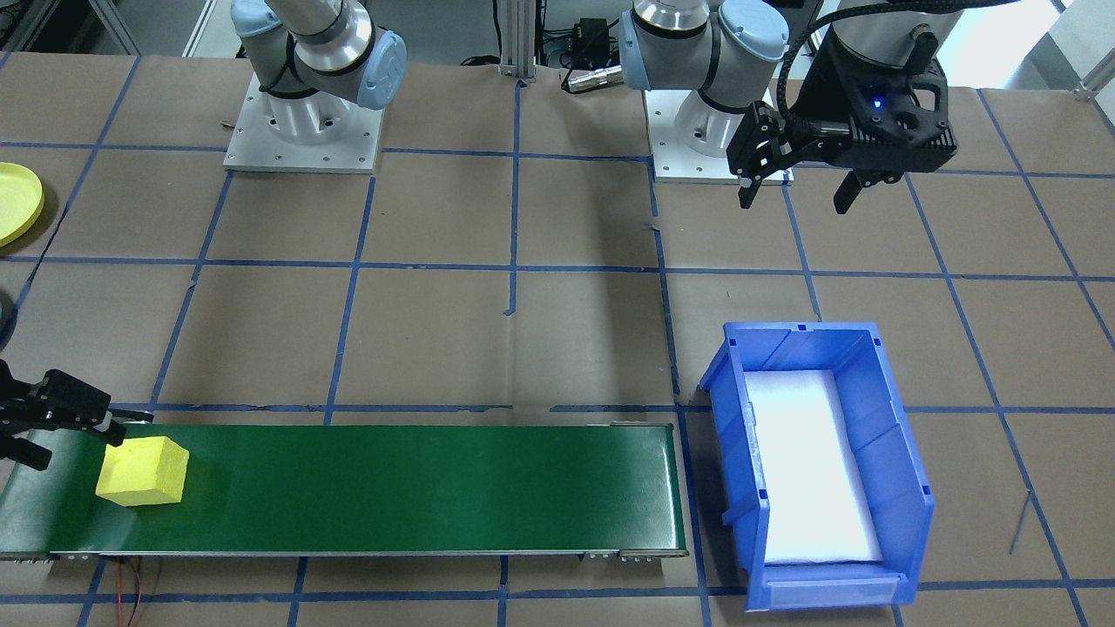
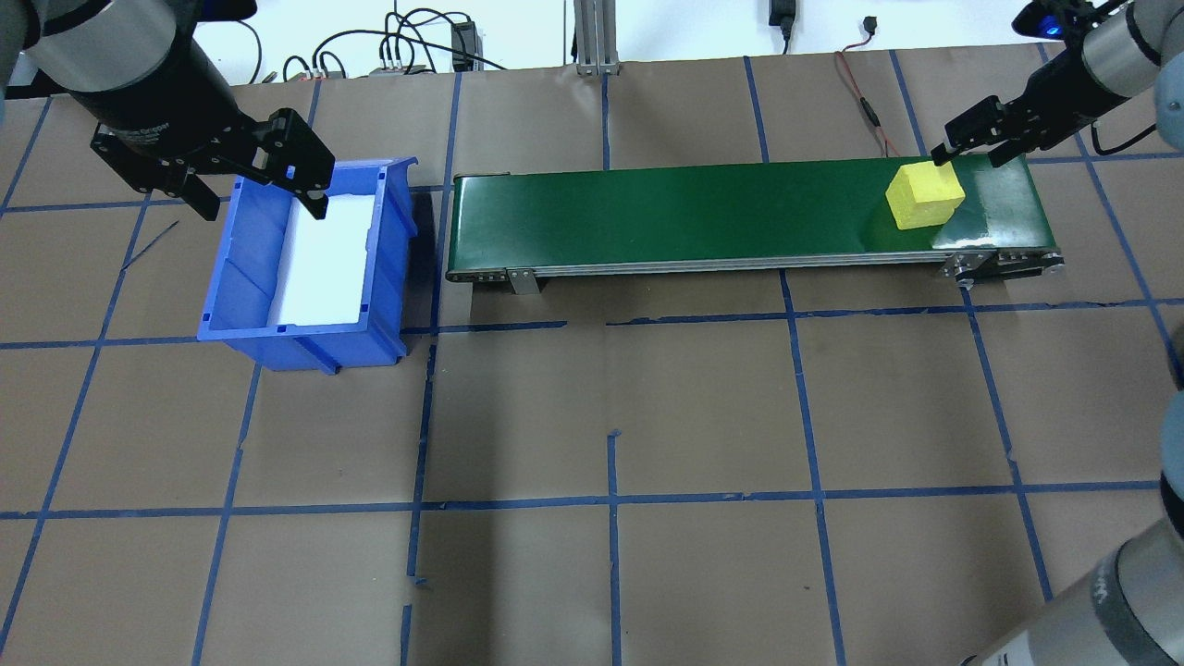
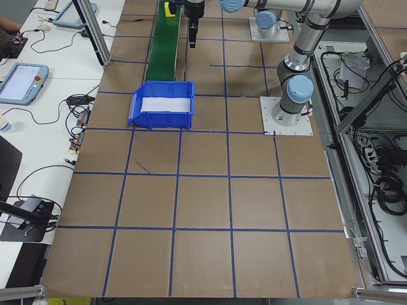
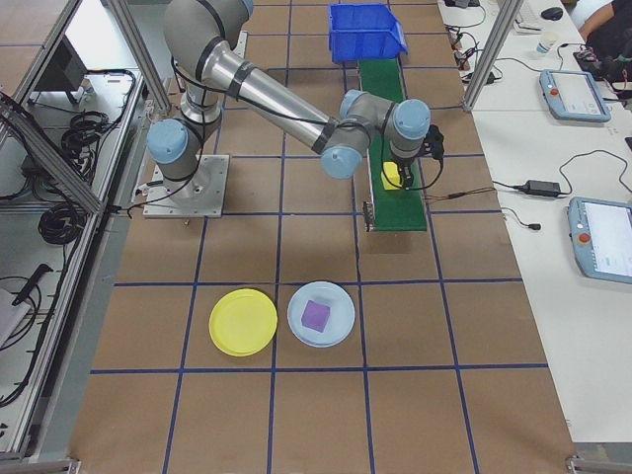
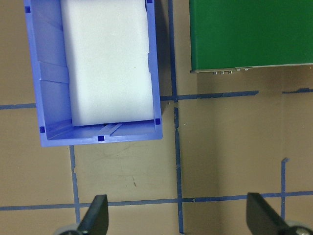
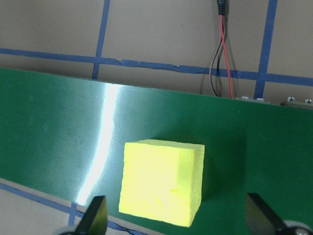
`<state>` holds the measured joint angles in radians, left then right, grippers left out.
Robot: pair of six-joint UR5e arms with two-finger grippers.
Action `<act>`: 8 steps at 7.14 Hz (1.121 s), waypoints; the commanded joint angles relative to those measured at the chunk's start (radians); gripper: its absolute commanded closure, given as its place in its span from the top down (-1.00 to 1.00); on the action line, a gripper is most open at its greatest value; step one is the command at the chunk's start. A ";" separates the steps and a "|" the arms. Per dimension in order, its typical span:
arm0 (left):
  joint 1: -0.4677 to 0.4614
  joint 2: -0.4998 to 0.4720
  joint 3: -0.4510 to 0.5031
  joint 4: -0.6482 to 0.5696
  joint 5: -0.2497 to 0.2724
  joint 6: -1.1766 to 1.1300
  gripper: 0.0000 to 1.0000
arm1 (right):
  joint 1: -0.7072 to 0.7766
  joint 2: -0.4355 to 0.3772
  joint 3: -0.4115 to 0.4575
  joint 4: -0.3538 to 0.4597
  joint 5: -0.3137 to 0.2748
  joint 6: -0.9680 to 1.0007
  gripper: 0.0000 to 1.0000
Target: Move block left to right into plate
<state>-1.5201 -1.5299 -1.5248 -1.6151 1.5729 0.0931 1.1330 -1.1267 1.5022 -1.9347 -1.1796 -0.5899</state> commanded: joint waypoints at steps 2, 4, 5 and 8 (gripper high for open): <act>0.000 0.001 0.000 0.000 0.004 0.002 1.00 | 0.001 0.079 -0.016 -0.009 0.028 0.005 0.87; 0.005 0.001 0.000 0.000 0.003 0.002 1.00 | 0.001 0.091 0.006 -0.010 -0.059 -0.001 0.42; 0.005 0.001 0.000 0.001 0.003 0.001 1.00 | -0.001 0.091 0.010 -0.010 -0.093 -0.001 0.00; 0.008 0.002 0.000 0.001 0.003 0.002 1.00 | -0.013 -0.008 0.022 0.014 -0.199 -0.001 -0.35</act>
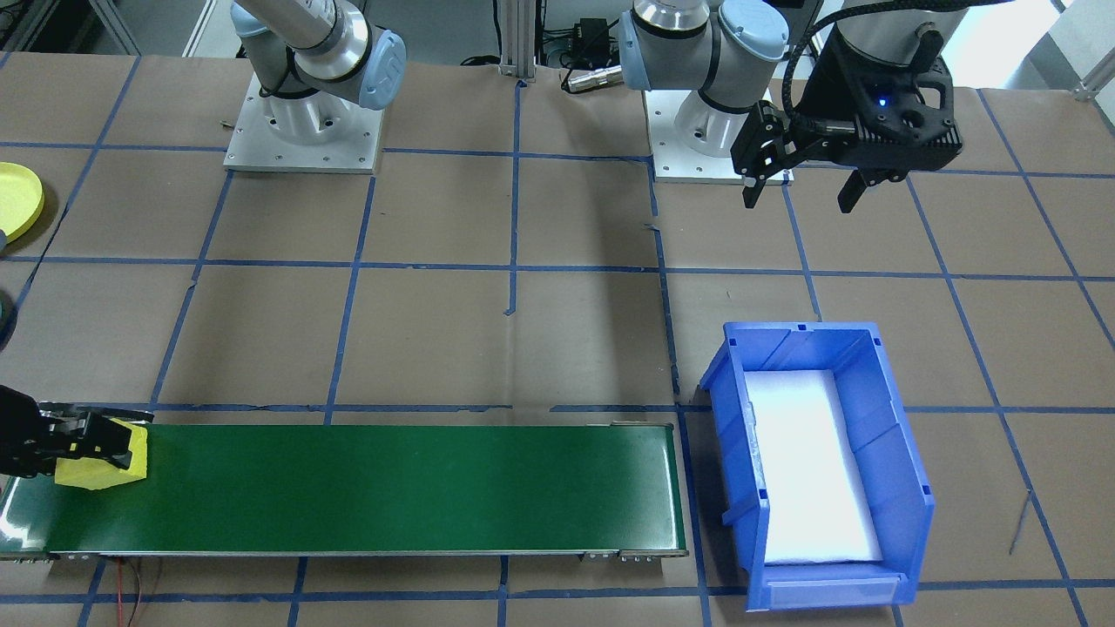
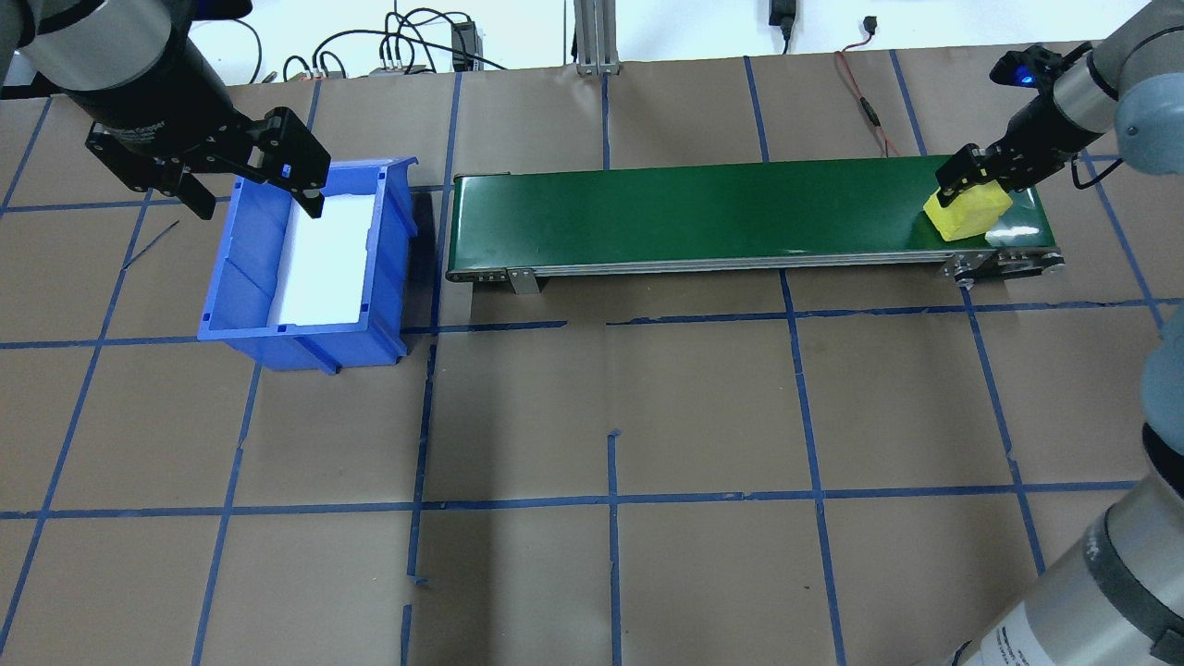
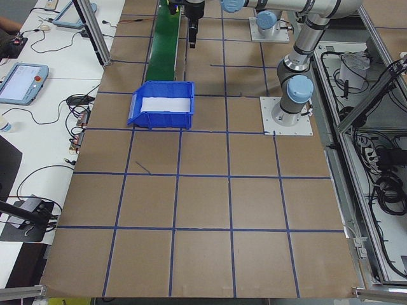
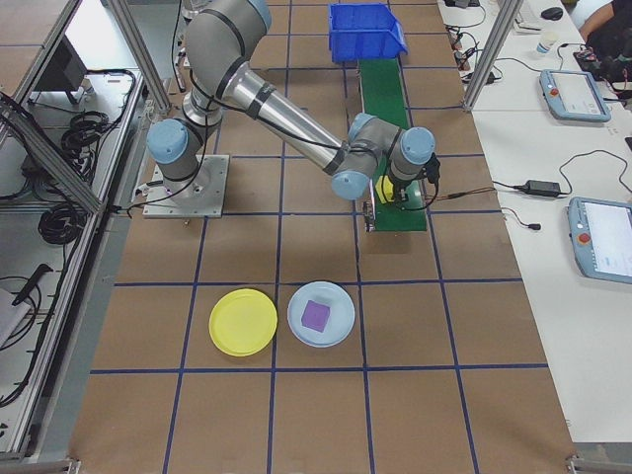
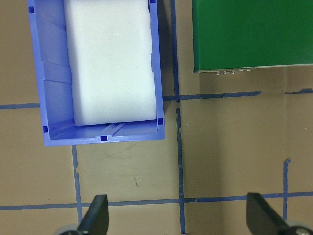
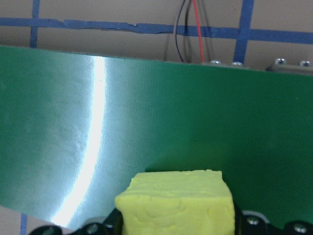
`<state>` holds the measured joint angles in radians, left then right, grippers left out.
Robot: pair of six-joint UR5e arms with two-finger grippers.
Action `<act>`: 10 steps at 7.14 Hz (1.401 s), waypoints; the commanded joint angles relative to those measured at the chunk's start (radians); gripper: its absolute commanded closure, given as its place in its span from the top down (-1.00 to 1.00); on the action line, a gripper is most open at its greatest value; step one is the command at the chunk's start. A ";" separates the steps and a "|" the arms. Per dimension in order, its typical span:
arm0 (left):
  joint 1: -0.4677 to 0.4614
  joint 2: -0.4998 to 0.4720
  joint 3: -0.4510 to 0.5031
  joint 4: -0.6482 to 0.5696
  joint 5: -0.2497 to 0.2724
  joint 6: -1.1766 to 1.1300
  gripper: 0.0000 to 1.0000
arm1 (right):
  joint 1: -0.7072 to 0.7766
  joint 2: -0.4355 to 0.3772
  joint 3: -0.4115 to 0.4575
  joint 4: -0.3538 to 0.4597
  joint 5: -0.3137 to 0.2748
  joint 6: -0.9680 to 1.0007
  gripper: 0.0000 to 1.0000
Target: Move block left to right into plate
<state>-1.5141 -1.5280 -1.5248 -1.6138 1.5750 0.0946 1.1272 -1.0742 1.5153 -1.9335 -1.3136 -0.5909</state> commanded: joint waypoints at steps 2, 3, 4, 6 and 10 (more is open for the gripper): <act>0.000 0.000 0.000 0.000 -0.003 0.000 1.00 | -0.149 -0.183 0.080 0.176 -0.124 -0.062 -0.34; 0.000 0.000 0.000 0.000 -0.001 0.000 1.00 | -0.240 -0.235 0.121 0.185 -0.125 -0.152 -0.33; -0.001 0.000 0.000 0.000 -0.001 0.000 1.00 | -0.339 -0.287 0.175 0.186 -0.134 -0.276 -0.33; -0.001 0.000 0.000 0.000 -0.001 -0.001 1.00 | -0.627 -0.309 0.264 0.162 -0.158 -0.647 -0.32; 0.002 0.000 0.000 0.005 -0.003 -0.001 1.00 | -0.886 -0.198 0.293 0.045 -0.225 -0.845 0.05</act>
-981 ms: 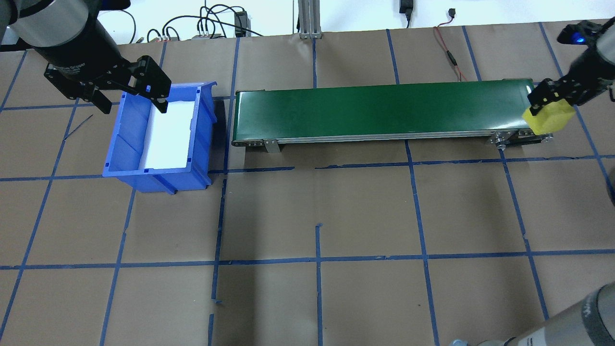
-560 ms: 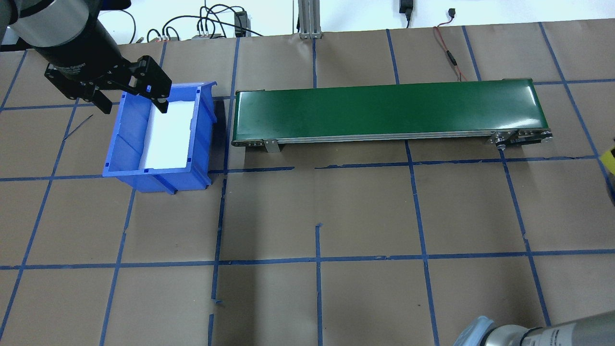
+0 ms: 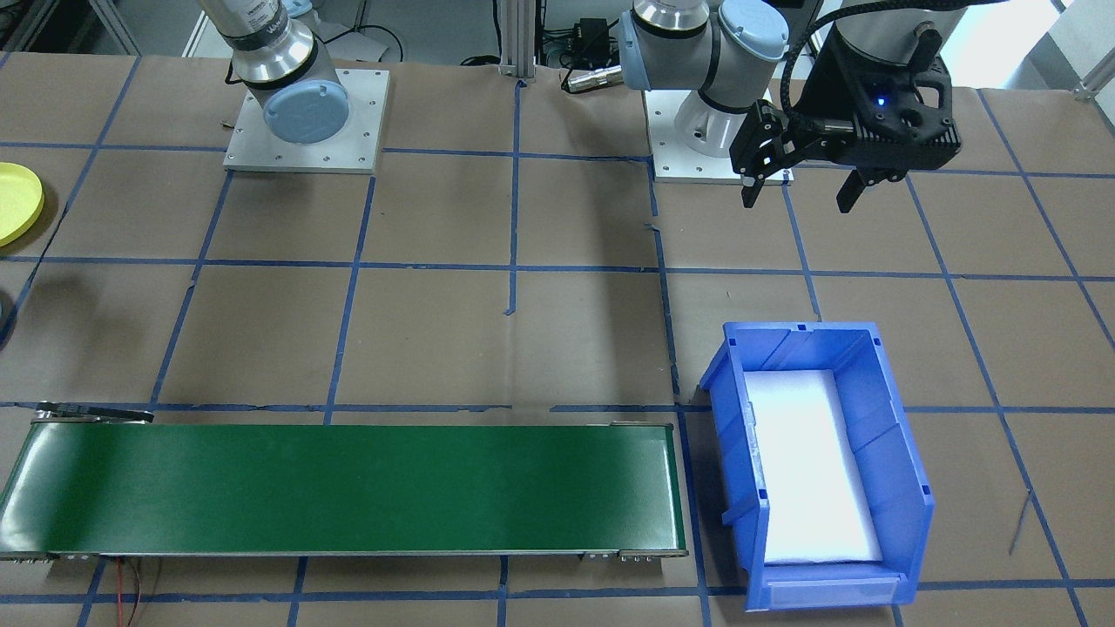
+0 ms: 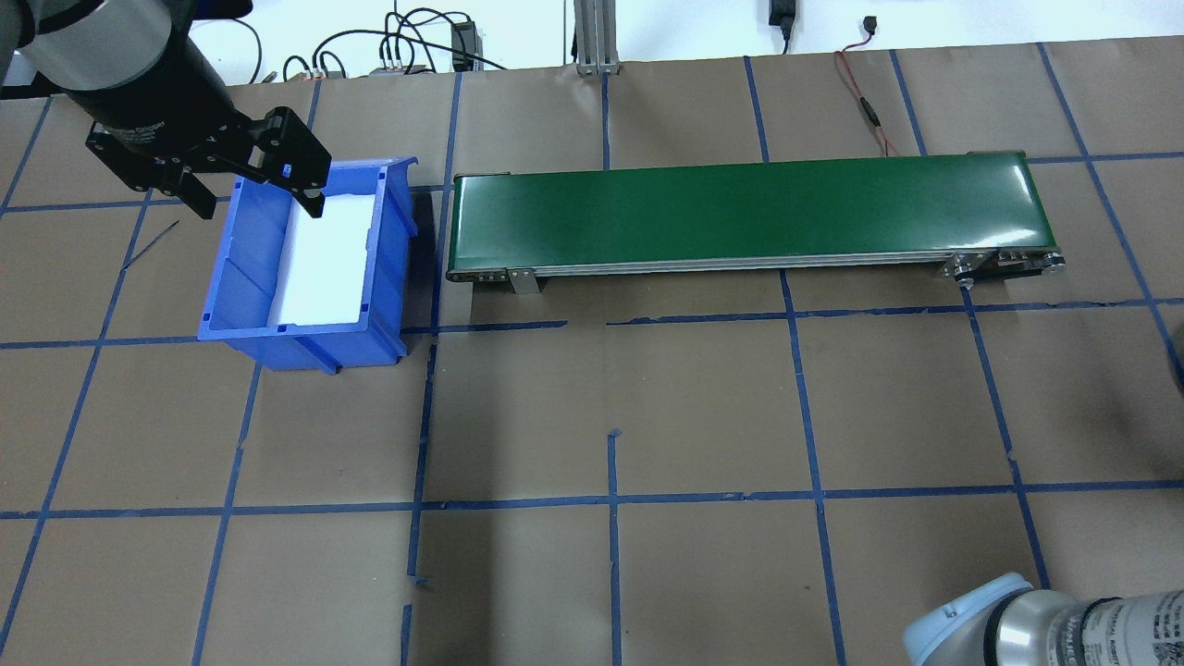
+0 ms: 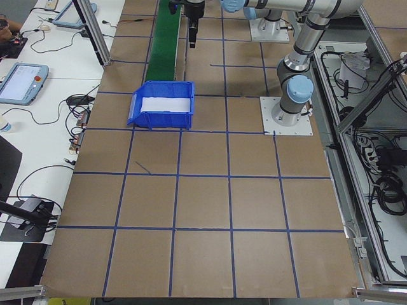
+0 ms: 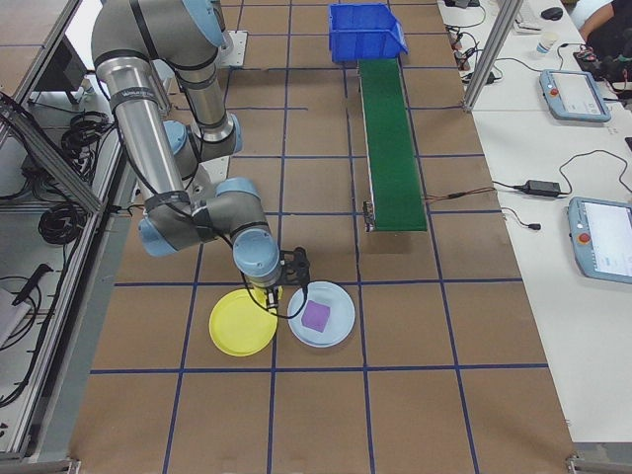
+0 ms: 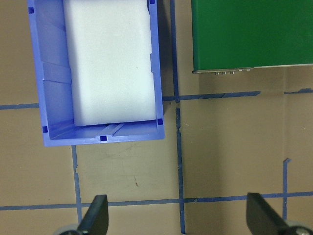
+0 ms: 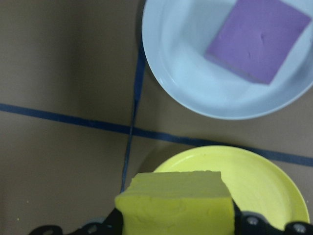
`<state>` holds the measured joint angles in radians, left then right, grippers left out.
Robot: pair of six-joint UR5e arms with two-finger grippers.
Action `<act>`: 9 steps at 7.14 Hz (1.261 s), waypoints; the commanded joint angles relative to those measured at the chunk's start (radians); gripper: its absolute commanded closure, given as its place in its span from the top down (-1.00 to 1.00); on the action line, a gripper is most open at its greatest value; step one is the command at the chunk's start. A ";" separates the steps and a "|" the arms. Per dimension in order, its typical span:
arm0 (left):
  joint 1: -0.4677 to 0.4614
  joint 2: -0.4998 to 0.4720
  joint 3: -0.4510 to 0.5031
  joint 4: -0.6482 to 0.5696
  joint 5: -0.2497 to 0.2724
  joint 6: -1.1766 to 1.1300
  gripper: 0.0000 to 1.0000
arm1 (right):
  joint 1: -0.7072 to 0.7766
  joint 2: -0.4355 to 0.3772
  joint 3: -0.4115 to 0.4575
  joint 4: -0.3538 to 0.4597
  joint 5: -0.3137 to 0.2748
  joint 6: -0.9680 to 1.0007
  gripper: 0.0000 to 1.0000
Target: Move block left to right into plate
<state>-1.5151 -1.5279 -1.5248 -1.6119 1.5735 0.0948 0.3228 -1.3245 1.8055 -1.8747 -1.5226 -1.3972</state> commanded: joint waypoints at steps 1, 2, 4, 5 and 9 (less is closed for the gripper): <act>0.001 0.000 0.000 0.003 0.000 -0.001 1.00 | -0.109 0.066 0.005 -0.052 -0.016 -0.051 0.20; 0.001 0.000 0.000 0.003 0.000 -0.001 1.00 | -0.111 0.067 0.005 -0.063 -0.004 -0.054 0.84; 0.001 0.000 0.000 0.003 0.000 -0.001 1.00 | -0.111 0.054 0.014 -0.052 -0.004 -0.048 1.00; 0.001 0.000 0.000 0.003 0.000 0.000 1.00 | -0.096 0.044 0.011 -0.043 -0.004 -0.039 1.00; 0.001 0.002 0.000 0.003 0.000 -0.001 1.00 | 0.241 -0.219 -0.087 0.319 -0.019 0.147 1.00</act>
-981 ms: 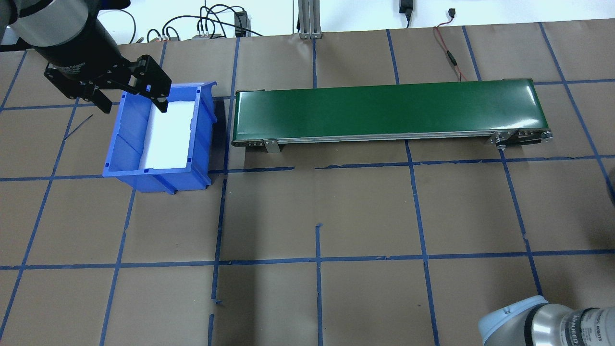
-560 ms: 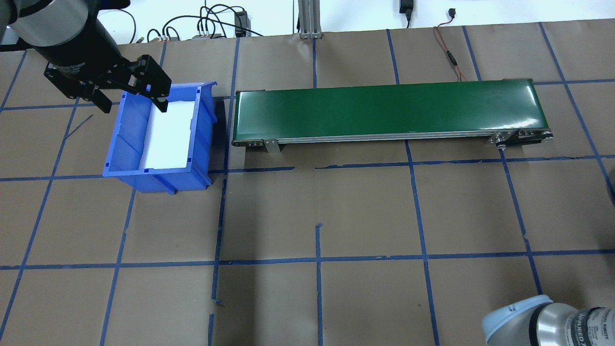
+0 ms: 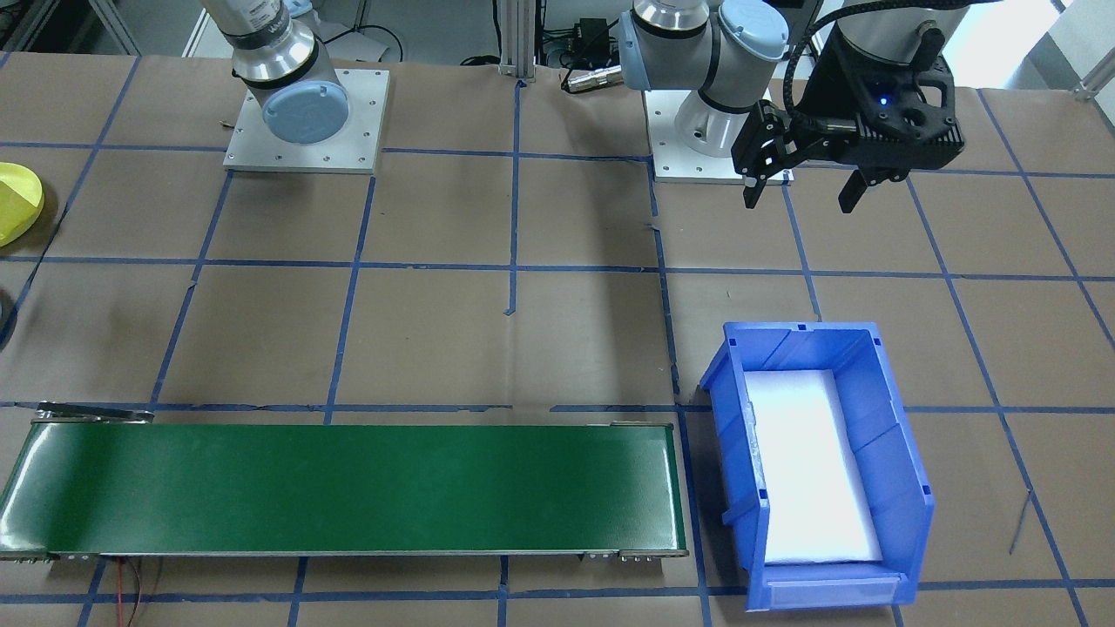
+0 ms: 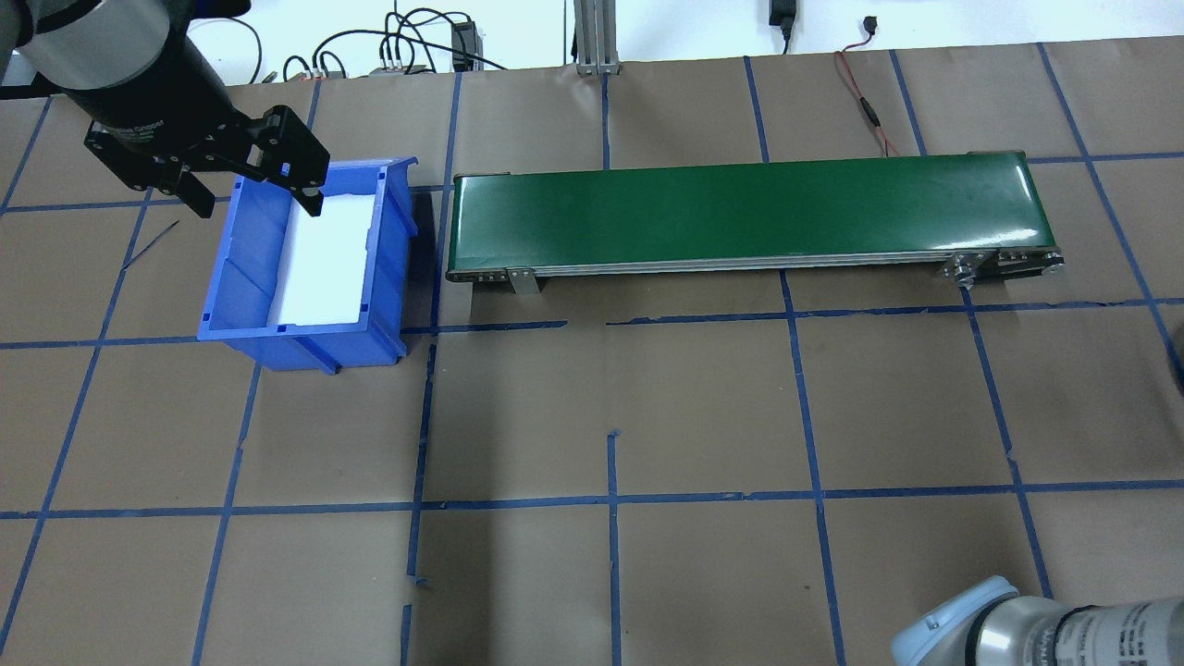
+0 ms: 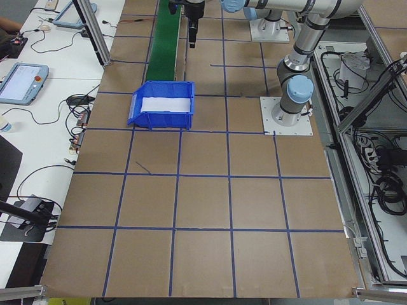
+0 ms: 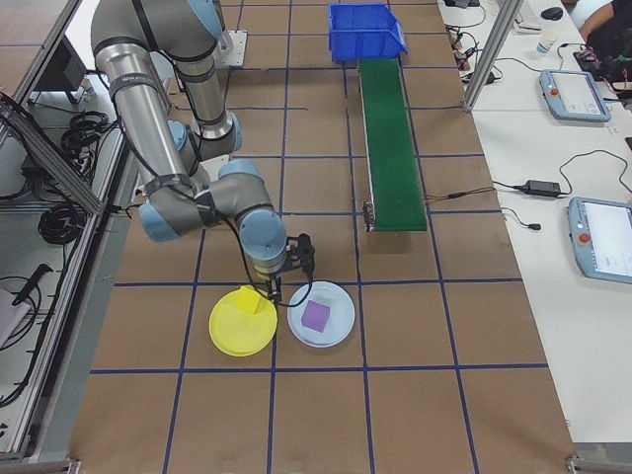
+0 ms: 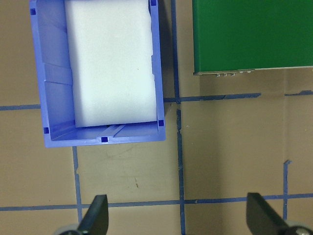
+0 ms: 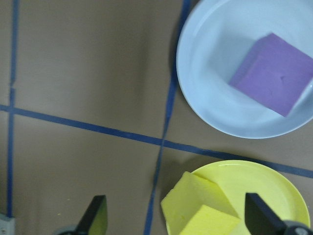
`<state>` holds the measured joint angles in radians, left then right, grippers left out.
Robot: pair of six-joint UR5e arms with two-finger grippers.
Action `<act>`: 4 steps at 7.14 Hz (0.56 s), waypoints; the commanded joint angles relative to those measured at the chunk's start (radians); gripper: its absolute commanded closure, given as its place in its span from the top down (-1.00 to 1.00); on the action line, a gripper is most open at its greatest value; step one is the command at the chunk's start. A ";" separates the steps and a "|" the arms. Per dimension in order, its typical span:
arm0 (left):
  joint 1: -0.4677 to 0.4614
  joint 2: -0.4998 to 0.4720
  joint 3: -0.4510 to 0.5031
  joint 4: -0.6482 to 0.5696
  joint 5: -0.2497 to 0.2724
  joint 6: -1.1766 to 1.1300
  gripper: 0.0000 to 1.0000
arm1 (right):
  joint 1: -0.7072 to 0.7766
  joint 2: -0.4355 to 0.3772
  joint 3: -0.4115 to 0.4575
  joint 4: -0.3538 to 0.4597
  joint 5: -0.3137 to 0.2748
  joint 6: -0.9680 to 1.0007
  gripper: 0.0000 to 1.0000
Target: Move block left to right into plate
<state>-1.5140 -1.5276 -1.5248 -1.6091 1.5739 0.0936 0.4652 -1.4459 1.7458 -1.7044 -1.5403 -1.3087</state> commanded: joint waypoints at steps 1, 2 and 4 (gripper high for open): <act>-0.002 0.001 0.000 -0.002 0.000 0.000 1.00 | 0.174 -0.155 -0.028 0.163 0.011 0.096 1.00; 0.000 0.001 0.000 0.000 0.000 0.000 1.00 | 0.267 -0.194 -0.040 0.166 0.012 0.177 1.00; 0.000 0.001 0.000 0.000 0.000 0.001 1.00 | 0.508 -0.211 -0.107 0.184 0.014 0.470 1.00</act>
<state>-1.5143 -1.5263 -1.5248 -1.6093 1.5739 0.0939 0.8326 -1.6438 1.6816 -1.5297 -1.5279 -0.9885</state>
